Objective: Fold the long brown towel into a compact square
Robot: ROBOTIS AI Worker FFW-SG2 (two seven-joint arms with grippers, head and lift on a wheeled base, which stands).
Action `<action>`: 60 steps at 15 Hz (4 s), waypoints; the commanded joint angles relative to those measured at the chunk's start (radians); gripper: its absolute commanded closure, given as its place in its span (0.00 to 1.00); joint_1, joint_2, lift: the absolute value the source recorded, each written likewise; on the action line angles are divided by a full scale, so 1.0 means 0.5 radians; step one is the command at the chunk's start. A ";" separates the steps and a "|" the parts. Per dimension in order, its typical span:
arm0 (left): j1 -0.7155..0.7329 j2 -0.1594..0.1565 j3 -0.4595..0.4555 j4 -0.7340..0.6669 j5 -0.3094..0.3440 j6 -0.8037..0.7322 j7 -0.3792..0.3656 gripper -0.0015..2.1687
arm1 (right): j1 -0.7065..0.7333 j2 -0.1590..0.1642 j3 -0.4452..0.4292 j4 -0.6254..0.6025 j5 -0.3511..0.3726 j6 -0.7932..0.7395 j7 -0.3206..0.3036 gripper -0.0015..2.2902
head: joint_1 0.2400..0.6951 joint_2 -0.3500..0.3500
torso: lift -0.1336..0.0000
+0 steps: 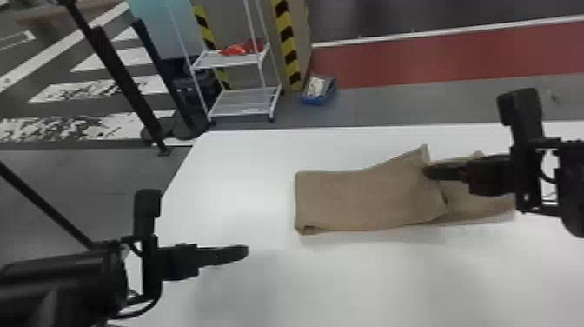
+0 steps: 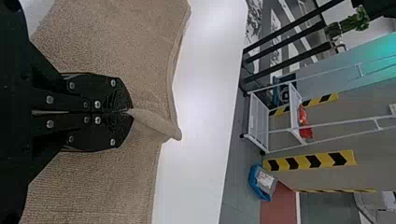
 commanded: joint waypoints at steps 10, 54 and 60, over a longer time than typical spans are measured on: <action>0.010 0.055 0.000 0.003 0.050 0.006 -0.003 0.05 | 0.038 0.002 -0.320 -0.187 0.011 0.166 -0.002 0.57 | 1.00 0.84 | 0.07; -0.014 0.055 0.000 0.095 0.053 -0.031 0.019 0.05 | -0.158 0.002 -0.630 0.279 0.477 0.130 -0.119 0.06 | 1.00 0.62 | 0.07; -0.011 0.055 -0.003 0.083 0.053 -0.025 0.016 0.05 | -0.204 0.002 -0.609 0.497 0.563 -0.079 -0.146 0.07 | 1.00 0.61 | 0.07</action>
